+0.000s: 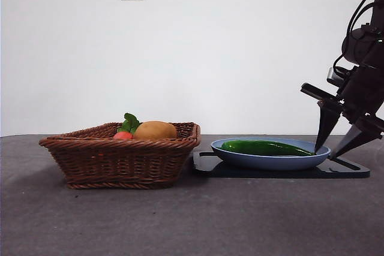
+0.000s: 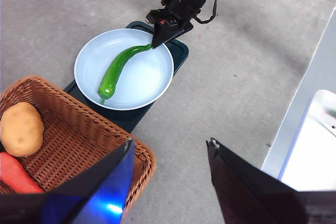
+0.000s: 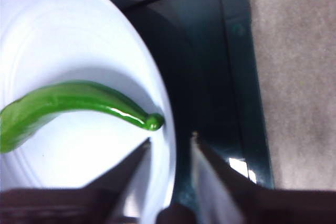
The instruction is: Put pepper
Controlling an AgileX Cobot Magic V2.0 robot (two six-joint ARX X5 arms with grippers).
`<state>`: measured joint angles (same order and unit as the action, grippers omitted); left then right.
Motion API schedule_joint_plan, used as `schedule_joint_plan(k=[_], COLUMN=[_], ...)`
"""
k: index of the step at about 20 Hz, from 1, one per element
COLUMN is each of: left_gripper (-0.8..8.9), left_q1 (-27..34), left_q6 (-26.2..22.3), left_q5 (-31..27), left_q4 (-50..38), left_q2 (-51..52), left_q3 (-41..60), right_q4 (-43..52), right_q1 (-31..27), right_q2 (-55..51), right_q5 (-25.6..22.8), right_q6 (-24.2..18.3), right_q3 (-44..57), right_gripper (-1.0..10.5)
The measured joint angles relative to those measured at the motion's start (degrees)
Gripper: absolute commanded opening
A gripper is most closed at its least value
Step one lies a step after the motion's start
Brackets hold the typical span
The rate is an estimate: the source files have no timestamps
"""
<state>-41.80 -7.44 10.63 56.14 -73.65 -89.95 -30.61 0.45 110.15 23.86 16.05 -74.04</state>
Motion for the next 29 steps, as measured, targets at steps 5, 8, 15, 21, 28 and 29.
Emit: schedule_joint_plan(k=[5, 8, 15, 21, 28, 29], left_gripper=[2.45, 2.45, 2.45, 1.89, 0.08, 0.08], left_q1=[0.0, 0.0, 0.0, 0.0, 0.0, 0.0], left_q6=[0.0, 0.0, 0.0, 0.0, 0.0, 0.0], left_q5=[0.0, -0.02, 0.0, 0.0, 0.0, 0.0], left_q4=[0.15, 0.17, 0.85, 2.82, 4.28, 4.28], left_q2=[0.0, 0.0, 0.0, 0.0, 0.0, 0.0], left_q3=[0.0, 0.0, 0.0, 0.0, 0.0, 0.0], right_q4=[-4.52, -11.85, -31.71, -46.03, -46.97, -46.58], right_q1=[-1.33, -1.55, 7.56, 15.21, 15.96, 15.96], right_q2=[-11.89, -22.8, -48.26, -55.69, -55.67, -55.67], right_q5=[0.0, 0.04, 0.22, 0.2, 0.17, 0.17], right_q6=[-1.01, -4.37, -11.87, -13.42, -17.57, -17.46], right_q3=[0.0, -0.22, -0.22, -0.22, -0.22, -0.22], right_gripper=[2.1, 2.1, 2.1, 1.5, 0.1, 0.1])
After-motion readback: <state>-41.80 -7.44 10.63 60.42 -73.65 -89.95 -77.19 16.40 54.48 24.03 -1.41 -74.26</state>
